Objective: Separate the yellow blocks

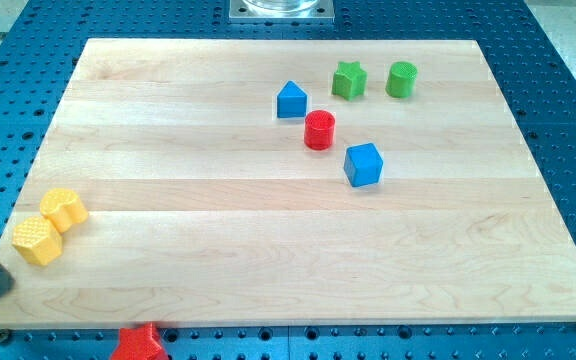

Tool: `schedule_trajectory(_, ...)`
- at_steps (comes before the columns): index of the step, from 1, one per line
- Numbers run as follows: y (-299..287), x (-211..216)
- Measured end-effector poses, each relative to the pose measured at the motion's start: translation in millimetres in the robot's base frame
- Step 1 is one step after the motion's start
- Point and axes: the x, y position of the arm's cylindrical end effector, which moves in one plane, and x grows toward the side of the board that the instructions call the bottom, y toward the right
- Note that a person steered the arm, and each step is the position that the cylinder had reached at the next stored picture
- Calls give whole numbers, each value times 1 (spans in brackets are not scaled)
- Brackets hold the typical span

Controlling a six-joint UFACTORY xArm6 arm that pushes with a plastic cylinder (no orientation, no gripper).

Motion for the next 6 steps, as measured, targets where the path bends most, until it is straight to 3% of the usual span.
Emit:
schedule_trajectory(1,52,-51)
schedule_trajectory(2,136,-44)
schedule_trajectory(3,98,-15)
schedule_trajectory(4,160,-6)
schedule_trajectory(5,192,-27)
schedule_trajectory(6,205,-17)
